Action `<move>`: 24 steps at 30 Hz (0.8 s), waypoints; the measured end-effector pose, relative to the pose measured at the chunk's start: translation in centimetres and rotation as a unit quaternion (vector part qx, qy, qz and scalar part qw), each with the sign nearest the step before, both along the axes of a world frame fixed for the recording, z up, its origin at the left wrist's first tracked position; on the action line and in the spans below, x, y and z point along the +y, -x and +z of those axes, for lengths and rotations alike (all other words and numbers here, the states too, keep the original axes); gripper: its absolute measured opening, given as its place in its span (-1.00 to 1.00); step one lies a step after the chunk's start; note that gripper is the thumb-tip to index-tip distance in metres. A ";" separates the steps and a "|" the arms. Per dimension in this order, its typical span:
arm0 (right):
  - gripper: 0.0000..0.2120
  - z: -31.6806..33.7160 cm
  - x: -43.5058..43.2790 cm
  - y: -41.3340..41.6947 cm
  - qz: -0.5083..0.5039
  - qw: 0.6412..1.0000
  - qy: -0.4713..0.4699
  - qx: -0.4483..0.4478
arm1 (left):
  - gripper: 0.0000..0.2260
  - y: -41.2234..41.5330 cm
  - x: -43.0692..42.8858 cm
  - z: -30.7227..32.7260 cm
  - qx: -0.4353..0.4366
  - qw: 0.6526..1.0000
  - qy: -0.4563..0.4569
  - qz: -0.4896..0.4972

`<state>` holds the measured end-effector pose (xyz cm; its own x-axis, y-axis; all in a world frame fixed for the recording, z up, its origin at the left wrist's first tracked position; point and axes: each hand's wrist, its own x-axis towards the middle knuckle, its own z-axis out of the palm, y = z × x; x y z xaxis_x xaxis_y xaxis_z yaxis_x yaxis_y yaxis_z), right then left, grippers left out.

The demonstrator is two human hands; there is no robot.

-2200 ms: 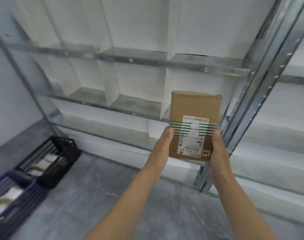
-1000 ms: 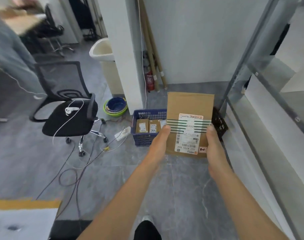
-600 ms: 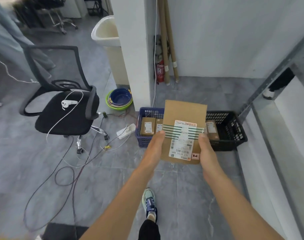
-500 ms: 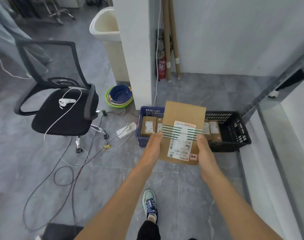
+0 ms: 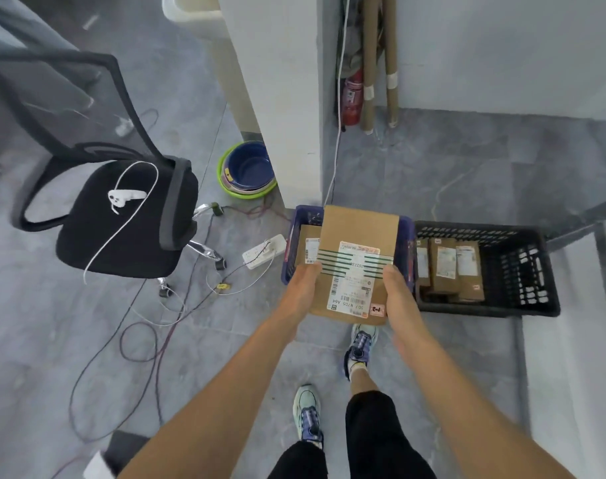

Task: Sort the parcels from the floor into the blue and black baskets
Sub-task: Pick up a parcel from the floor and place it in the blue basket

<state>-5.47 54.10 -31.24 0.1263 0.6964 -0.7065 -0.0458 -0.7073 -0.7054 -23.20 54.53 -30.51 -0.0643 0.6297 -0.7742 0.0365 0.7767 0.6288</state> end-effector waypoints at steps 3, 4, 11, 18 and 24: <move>-0.60 -3.3 4.0 0.0 0.019 1.000 0.014 0.012 | -0.59 -0.2 3.6 -2.6 0.022 1.000 0.017 0.007; -0.59 -4.2 5.0 0.2 0.032 0.999 0.020 0.008 | -0.57 -0.2 4.6 -3.5 0.028 0.999 0.025 0.010; -0.63 -12.9 11.1 1.1 0.064 0.993 0.095 0.001 | -0.49 1.2 10.2 -10.5 0.025 0.996 0.083 0.021; 0.00 -25.6 15.1 3.6 0.101 0.985 0.142 -0.020 | -0.20 4.0 15.1 -22.9 0.078 0.988 0.132 -0.011; -0.20 -34.4 19.4 7.7 0.086 0.980 0.179 -0.033 | -0.24 6.8 18.9 -33.9 0.095 0.985 0.141 -0.032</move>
<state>-13.18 73.45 -65.68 0.0823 0.4203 -0.9036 0.1320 -0.9033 -0.4081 -29.99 73.45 -64.39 -0.1925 0.3986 -0.8967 0.1878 0.9118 0.3651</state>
